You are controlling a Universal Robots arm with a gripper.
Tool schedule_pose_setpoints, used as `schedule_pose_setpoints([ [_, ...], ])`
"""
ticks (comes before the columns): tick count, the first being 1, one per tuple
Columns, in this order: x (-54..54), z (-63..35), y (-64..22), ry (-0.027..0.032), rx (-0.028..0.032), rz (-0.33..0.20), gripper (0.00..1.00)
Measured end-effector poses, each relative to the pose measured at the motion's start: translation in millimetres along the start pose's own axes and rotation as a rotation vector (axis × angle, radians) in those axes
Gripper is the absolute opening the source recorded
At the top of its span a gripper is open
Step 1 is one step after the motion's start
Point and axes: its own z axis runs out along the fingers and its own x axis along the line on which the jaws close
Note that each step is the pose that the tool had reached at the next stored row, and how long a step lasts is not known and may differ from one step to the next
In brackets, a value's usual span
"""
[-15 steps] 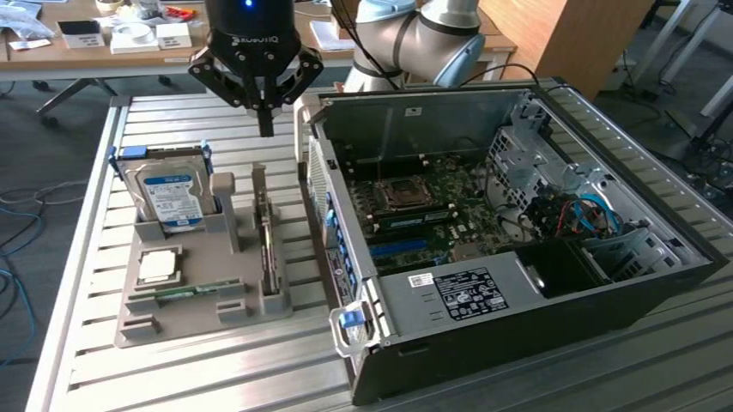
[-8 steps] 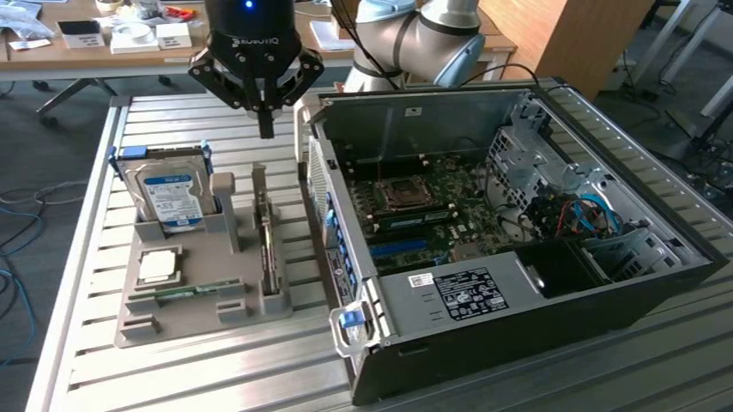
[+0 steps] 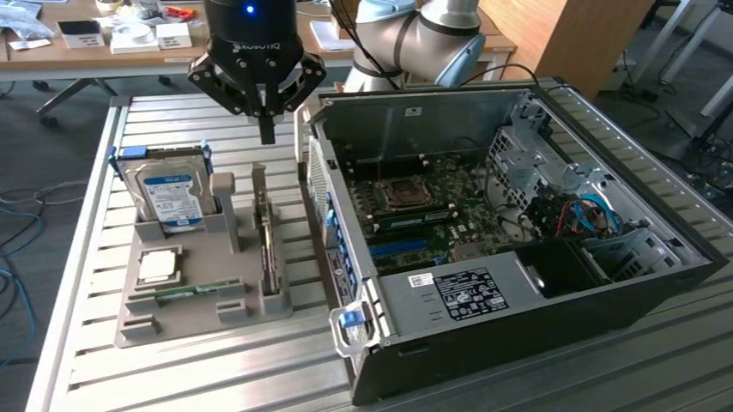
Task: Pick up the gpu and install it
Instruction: 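Reach for the gpu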
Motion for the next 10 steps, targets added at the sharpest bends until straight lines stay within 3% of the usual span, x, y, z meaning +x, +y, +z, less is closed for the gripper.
schedule_pose_setpoints([
  [10,0.0,0.0,0.0,0.0000,0.0000,0.000,0.11],
])
